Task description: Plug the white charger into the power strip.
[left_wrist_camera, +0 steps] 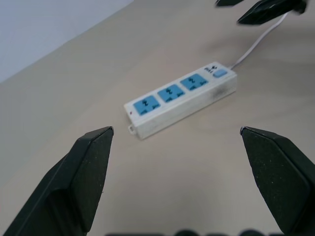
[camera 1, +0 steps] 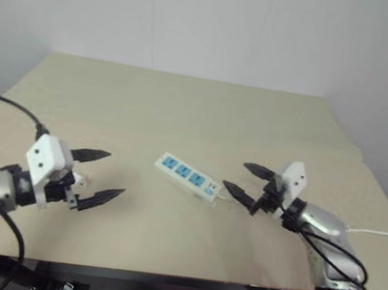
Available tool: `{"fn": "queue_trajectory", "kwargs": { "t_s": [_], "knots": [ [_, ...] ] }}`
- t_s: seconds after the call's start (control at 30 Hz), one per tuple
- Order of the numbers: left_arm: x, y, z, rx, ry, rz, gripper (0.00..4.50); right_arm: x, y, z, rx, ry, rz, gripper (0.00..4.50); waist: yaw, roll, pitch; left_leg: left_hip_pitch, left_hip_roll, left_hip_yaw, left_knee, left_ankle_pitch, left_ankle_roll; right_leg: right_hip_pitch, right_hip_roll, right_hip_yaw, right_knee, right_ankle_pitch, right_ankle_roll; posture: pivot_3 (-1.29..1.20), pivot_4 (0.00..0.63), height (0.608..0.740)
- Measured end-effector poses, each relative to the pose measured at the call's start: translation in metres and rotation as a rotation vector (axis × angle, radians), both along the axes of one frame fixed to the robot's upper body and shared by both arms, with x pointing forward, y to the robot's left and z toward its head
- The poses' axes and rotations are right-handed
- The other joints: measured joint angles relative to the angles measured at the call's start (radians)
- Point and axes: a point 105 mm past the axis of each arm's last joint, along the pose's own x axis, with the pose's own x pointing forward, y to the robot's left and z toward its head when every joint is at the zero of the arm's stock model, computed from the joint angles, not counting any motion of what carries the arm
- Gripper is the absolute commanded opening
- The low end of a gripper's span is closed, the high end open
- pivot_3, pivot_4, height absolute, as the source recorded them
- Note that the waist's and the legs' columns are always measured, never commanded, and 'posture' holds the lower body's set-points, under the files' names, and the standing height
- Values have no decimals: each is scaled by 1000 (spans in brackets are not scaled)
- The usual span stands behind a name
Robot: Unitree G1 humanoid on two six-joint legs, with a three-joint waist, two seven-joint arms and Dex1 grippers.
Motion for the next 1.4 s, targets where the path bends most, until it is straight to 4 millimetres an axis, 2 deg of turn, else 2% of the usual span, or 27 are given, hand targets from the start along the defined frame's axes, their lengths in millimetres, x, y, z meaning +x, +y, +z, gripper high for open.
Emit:
{"fn": "queue_trajectory", "kwargs": {
  "t_s": [0.2,0.5,0.8,0.97,1.4],
  "knots": [
    [4,-15,5,-53,-10,-71,4500,9,22,-28,-16,93,111,4487,-1,0,0,0,0,0,0,0,0,0,0,0,1,0,0,0,150,740],
    [4,-16,5,-53,6,-98,4500,19,30,-50,-41,162,181,4487,-3,0,0,0,0,0,0,0,0,-1,0,0,1,0,0,0,150,740],
    [3,-16,1,-48,21,-101,4500,28,44,-52,-45,159,212,4487,-7,0,0,1,0,-1,0,0,0,0,0,0,2,0,0,0,150,740],
    [2,-15,-2,-49,33,-97,4500,30,45,-70,-50,218,198,4487,-7,1,0,0,0,-1,0,0,0,-1,0,0,1,0,0,0,150,740],
    [0,-12,-4,-41,46,-90,4500,32,58,-71,-5,176,220,4487,-32,1,0,2,1,-1,-2,0,-1,0,0,0,2,0,-1,0,150,740]
  ]
}}
